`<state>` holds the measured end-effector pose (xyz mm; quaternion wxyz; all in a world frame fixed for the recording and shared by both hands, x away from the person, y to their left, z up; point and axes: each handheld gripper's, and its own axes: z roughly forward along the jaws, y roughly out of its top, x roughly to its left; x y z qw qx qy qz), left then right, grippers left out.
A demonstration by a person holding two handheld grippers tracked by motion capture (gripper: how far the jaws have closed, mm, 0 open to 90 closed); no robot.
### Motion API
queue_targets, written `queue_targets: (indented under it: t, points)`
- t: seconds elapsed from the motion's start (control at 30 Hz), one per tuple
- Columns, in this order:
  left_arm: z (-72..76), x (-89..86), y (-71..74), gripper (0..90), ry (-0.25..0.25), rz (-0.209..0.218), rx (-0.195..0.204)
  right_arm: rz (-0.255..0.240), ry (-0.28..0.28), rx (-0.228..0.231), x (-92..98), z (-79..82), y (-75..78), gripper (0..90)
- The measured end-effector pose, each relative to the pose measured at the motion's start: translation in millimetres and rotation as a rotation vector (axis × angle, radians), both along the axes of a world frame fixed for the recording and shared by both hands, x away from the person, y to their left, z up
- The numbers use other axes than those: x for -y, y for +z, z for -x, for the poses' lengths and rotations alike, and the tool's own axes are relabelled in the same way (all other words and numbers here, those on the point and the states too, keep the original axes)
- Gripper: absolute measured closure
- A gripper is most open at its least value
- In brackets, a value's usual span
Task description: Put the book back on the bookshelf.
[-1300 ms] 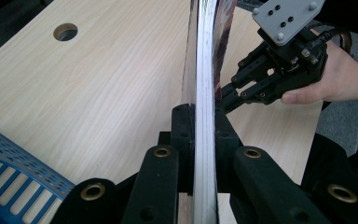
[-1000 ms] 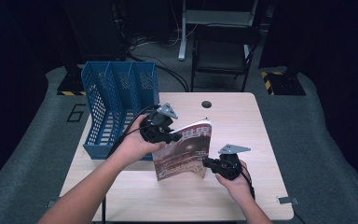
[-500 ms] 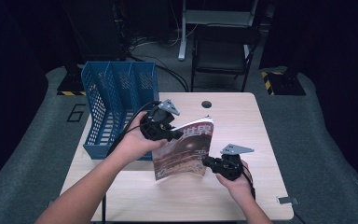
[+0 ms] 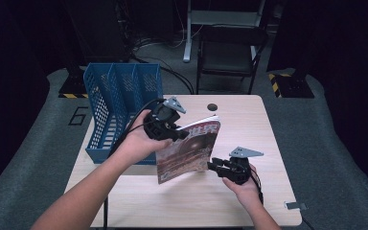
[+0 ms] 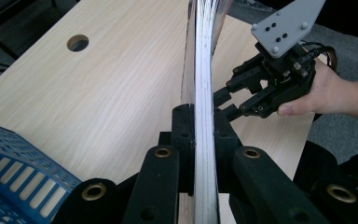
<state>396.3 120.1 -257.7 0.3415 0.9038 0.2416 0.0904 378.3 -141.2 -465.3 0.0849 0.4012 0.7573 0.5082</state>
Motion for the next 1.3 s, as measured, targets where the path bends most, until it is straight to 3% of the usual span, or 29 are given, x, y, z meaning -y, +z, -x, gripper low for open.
queue_targets:
  t: [0.7, 1.3]
  points:
    - [-5.0, -30.9, 32.5, 84.2, 0.102, 0.037, 0.025, 0.015, -0.007, -0.016, -1.3, -9.3, -5.5, 57.8]
    - [-9.6, -56.4, 57.5, 84.2, 0.175, 0.036, 0.049, 0.031, 0.006, -0.029, -3.8, -13.4, -10.8, 53.7]
